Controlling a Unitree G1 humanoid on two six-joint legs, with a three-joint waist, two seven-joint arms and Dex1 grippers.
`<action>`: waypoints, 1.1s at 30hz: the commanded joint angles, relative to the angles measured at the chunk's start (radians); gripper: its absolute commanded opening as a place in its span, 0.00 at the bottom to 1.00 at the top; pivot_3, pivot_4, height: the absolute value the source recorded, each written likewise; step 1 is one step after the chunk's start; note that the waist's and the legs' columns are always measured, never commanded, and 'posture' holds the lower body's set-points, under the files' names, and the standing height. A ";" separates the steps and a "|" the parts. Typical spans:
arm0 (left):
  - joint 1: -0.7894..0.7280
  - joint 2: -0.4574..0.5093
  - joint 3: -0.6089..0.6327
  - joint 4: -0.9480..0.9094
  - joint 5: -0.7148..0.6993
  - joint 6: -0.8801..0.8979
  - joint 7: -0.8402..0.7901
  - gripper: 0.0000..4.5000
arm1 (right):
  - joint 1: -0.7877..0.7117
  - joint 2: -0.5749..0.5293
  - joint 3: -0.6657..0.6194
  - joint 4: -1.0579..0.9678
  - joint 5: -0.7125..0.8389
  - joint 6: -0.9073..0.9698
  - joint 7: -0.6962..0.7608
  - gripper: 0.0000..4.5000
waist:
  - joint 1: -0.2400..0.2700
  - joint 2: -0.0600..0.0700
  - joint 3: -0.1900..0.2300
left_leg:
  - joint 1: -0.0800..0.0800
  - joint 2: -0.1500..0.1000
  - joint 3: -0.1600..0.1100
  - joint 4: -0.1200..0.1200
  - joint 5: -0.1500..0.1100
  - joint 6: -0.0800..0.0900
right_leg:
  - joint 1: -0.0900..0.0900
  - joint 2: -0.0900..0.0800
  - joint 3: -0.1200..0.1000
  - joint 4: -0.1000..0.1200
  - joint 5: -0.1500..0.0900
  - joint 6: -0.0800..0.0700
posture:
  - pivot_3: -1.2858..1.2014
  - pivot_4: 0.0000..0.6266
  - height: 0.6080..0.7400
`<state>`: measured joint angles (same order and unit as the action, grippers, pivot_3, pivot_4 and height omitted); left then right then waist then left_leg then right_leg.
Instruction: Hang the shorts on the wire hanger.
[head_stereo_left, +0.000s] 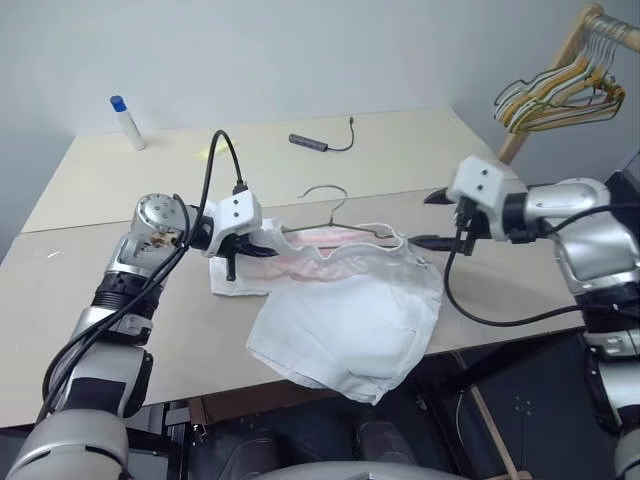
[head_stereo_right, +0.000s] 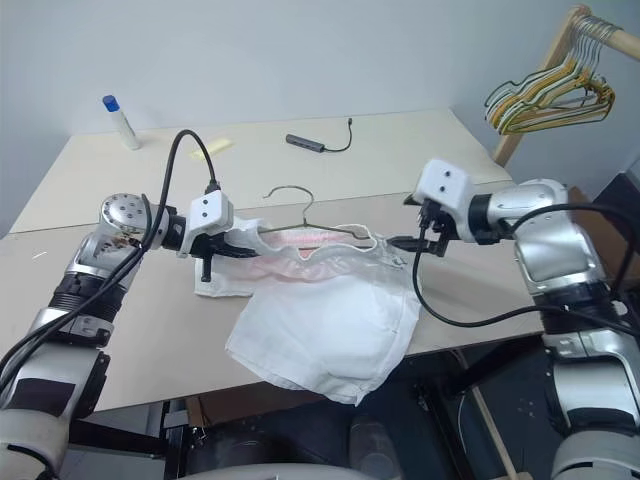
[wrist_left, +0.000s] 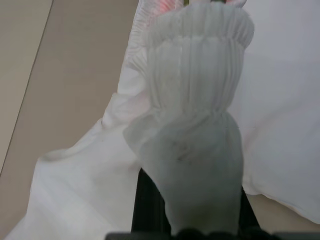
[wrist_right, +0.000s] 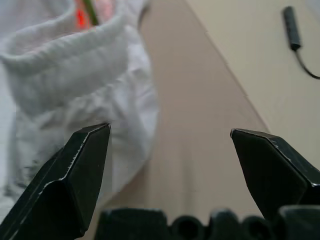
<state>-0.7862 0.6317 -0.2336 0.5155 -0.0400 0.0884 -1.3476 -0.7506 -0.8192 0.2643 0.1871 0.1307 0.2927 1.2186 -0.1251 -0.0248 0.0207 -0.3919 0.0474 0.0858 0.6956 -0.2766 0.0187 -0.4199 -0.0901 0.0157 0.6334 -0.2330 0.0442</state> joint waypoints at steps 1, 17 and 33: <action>-0.032 0.001 0.020 -0.030 -0.013 -0.011 0.000 0.02 | -0.049 0.010 0.002 -0.005 -0.005 -0.052 0.067 0.99 | 0.001 0.000 0.000 | 0.000 0.000 0.000 0.000 0.000 0.000 | 0.000 0.000 0.000 0.000 0.000 0.000 | 0.48 0.00 1.00; -0.047 -0.010 0.013 -0.031 -0.011 -0.025 -0.023 0.02 | -0.140 0.152 0.110 0.153 -0.189 -0.003 0.012 0.99 | -0.001 0.000 0.000 | 0.001 0.000 0.001 0.001 0.000 -0.001 | -0.001 0.000 0.001 0.007 0.000 0.001 | 0.48 0.00 1.00; -0.039 -0.002 0.023 -0.039 -0.024 -0.059 -0.058 0.02 | -0.109 0.161 0.094 0.131 -0.188 0.028 0.095 0.00 | -0.002 0.000 0.000 | 0.001 0.000 0.000 0.001 0.000 -0.001 | -0.001 -0.001 0.001 0.007 0.000 0.001 | 0.48 0.00 1.00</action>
<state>-0.7966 0.6286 -0.2272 0.5018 -0.0405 0.0581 -1.3919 -0.8525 -0.6488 0.4030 0.3632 -0.0920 0.2997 1.3070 -0.1270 -0.0243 0.0205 -0.3912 0.0469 0.0860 0.6967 -0.2763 0.0181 -0.4211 -0.0907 0.0164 0.6404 -0.2326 0.0450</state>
